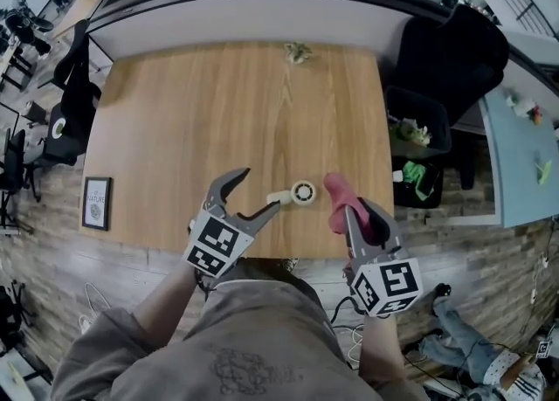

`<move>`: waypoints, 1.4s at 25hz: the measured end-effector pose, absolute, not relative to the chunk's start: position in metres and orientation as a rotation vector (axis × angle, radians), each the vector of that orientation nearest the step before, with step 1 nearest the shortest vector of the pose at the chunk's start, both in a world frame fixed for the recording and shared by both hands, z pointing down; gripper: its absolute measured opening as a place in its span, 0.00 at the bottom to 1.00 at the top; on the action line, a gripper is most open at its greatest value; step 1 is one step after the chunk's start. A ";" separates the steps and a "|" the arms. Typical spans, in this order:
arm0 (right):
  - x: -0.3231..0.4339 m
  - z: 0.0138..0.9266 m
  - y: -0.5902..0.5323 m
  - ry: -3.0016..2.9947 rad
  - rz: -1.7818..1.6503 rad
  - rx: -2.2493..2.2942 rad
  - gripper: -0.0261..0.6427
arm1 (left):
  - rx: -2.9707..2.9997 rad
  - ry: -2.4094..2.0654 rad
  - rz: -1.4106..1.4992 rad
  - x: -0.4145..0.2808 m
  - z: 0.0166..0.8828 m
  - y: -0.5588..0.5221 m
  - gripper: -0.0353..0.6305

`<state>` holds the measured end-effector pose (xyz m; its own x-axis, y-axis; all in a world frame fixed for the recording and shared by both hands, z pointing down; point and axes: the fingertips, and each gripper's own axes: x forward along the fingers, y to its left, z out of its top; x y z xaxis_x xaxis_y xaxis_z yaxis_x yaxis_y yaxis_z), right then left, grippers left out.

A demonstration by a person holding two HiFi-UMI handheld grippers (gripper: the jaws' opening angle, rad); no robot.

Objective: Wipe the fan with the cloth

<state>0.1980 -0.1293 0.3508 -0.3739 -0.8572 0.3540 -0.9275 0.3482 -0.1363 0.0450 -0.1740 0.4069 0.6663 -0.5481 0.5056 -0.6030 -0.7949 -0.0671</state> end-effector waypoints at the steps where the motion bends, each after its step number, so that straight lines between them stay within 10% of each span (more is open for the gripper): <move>1: 0.197 0.357 -0.130 -2.382 0.476 1.603 0.15 | 2.758 -0.946 0.814 0.045 0.417 -0.175 0.57; 35: 0.200 0.502 -0.150 -2.157 0.792 1.649 0.15 | 2.547 -0.504 1.383 0.064 0.658 -0.165 0.44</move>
<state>0.2004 -0.1499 0.5022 -0.2880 -0.7813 0.5538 -0.9540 0.1837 -0.2369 0.0641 -0.1653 0.6581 0.5043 -0.2006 0.8399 -0.3872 -0.9219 0.0123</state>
